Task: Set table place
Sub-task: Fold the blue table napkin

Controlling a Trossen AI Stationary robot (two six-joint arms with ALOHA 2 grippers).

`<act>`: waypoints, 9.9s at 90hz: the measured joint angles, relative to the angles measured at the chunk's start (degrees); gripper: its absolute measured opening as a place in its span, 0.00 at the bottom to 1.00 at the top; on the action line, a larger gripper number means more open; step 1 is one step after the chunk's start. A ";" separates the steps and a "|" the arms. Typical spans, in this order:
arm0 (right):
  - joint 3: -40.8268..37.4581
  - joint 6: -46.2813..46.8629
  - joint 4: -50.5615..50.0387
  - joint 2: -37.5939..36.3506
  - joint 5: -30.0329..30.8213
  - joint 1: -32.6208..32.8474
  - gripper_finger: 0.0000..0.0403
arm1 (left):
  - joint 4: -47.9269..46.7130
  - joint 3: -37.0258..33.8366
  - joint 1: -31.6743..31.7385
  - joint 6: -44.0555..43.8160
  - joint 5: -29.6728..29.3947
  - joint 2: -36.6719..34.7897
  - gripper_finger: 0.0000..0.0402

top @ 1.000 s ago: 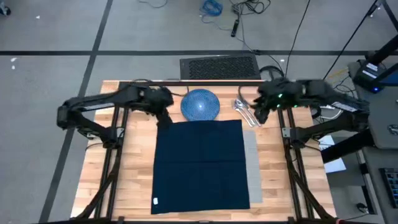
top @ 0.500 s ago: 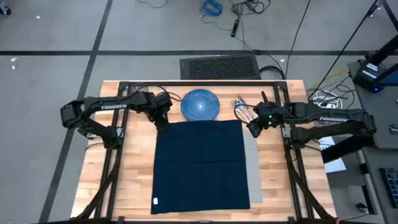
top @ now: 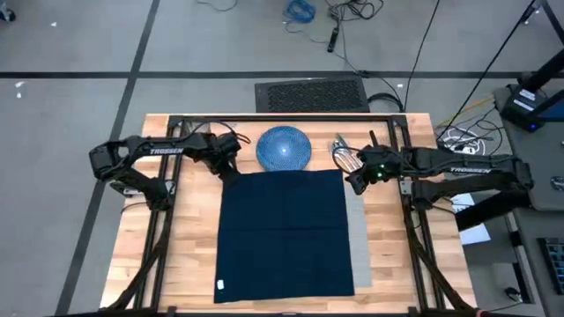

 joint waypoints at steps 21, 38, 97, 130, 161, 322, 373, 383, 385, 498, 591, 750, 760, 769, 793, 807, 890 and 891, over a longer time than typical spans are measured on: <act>0.00 0.00 -0.10 0.00 0.26 0.00 0.32 | 3.68 -2.76 -0.05 -1.17 -0.97 0.00 0.15; 0.00 0.40 -0.10 0.00 0.40 0.00 0.32 | 5.31 -2.78 -0.15 -1.53 -2.34 0.00 0.15; 0.00 -0.02 -0.71 0.02 0.56 0.00 0.32 | 5.50 -2.56 -0.06 -0.92 0.65 3.52 0.29; 0.00 -0.48 -1.42 0.02 1.62 0.00 0.32 | 5.24 -2.63 -0.04 -1.40 1.04 4.92 0.13; 0.00 -0.48 -1.48 0.02 1.90 0.00 0.32 | 4.70 -2.63 -0.25 -1.60 6.98 3.01 0.00; -0.02 -21.88 14.32 38.02 -11.34 -24.71 0.18 | 3.67 -0.18 -8.15 -7.51 8.12 -5.18 0.00; -0.06 -22.32 11.05 35.93 -22.47 -23.50 0.00 | 2.73 -0.18 -8.15 -7.61 9.84 -5.22 0.00; -0.05 -21.90 9.76 32.36 -22.72 -23.35 0.00 | 1.62 -0.13 -8.17 -7.63 11.29 -5.25 0.00; -0.06 -21.77 9.45 31.55 -22.71 -23.37 0.00 | 1.48 -0.13 -8.17 -7.63 11.62 -5.29 0.00; -0.04 -3.22 4.88 10.39 -23.66 -2.44 0.00 | -7.23 5.18 -22.05 -18.60 7.63 -18.51 0.00; -0.04 14.84 10.81 3.21 -23.78 22.85 0.00 | -1.31 8.87 -44.03 -39.79 14.92 -19.01 0.00; -0.02 19.47 17.38 18.74 -22.71 34.83 0.00 | 7.08 8.87 -55.09 -46.30 10.98 -11.52 0.00; -0.02 18.76 18.43 21.05 -22.71 35.47 0.00 | 7.05 8.87 -55.18 -44.27 11.10 -10.19 0.00; -0.02 17.15 22.28 23.94 -23.07 35.55 0.00 | 7.12 8.87 -55.51 -41.79 12.53 -8.25 0.00; -0.02 7.21 30.12 28.61 -29.96 37.40 0.09 | 14.12 8.81 -56.20 -29.76 22.55 -5.57 0.05; -0.02 5.70 30.10 28.92 -33.09 37.68 0.25 | 16.76 8.81 -56.20 -28.36 22.82 -5.57 0.17; -0.02 8.74 30.08 28.89 -29.88 37.66 0.46 | 16.30 8.81 -56.54 -28.55 19.64 -5.27 0.38; -0.02 8.74 30.08 28.89 -29.88 37.66 0.46 | 16.27 8.81 -56.54 -28.55 19.57 -5.27 0.38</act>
